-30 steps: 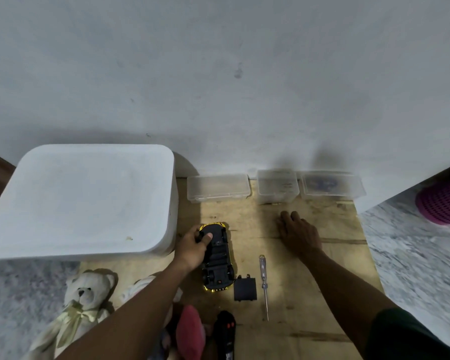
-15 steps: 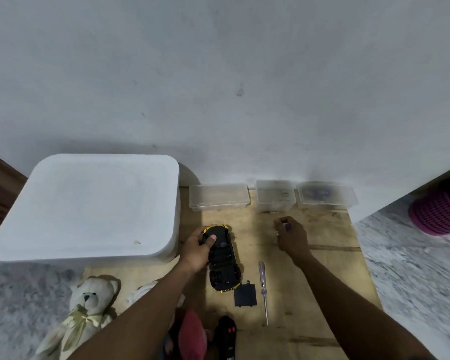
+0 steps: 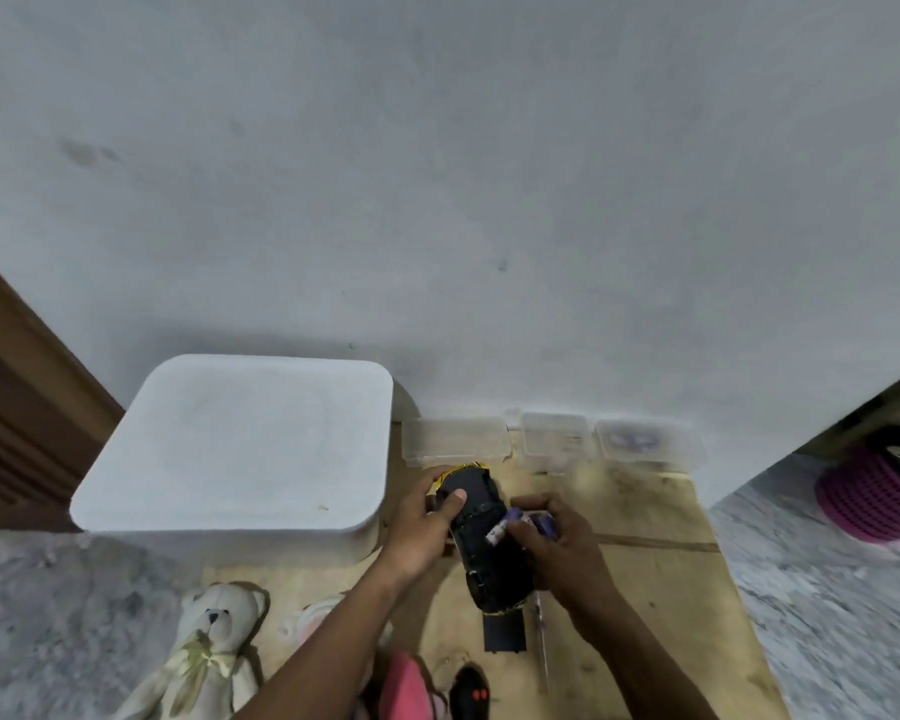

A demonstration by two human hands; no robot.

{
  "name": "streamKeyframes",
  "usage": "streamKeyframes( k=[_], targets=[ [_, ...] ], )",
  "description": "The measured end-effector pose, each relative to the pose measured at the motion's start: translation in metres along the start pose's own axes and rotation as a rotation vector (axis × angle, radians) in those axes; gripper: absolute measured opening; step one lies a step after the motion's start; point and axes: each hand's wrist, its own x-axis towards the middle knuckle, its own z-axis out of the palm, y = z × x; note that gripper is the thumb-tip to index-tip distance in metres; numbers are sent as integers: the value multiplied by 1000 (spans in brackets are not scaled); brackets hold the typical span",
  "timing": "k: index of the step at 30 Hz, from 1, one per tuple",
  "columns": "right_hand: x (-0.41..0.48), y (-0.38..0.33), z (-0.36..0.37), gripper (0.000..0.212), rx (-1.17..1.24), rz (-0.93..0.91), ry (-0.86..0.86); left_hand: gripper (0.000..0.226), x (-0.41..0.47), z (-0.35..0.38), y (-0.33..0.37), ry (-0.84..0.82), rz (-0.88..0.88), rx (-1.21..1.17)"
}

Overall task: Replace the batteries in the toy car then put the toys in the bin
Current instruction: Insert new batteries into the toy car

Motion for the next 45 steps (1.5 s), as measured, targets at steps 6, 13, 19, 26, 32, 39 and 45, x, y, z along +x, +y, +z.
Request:
streamKeyframes(
  k=[6,13,19,26,32,39,45],
  targets=[
    [-20,-22,23,16,-243,-253,252,25,-25,-4,21,-2,73,-55],
    [-32,-22,46,20,-341,-343,337,24,-42,-12,32,18,113,-63],
    [-31,-24,49,21,-352,-400,346,23,-47,-18,43,55,178,-38],
    [-33,-31,50,15,-455,-465,286,25,-47,-17,45,108,241,-22],
    [-31,-31,51,12,-506,-490,263,25,-47,-16,44,138,264,2],
    [-31,-33,47,19,-547,-509,267,25,-46,-12,48,135,270,-3],
    [-31,-30,43,9,-578,-483,255,24,-47,-6,48,120,257,-20]
  ],
)
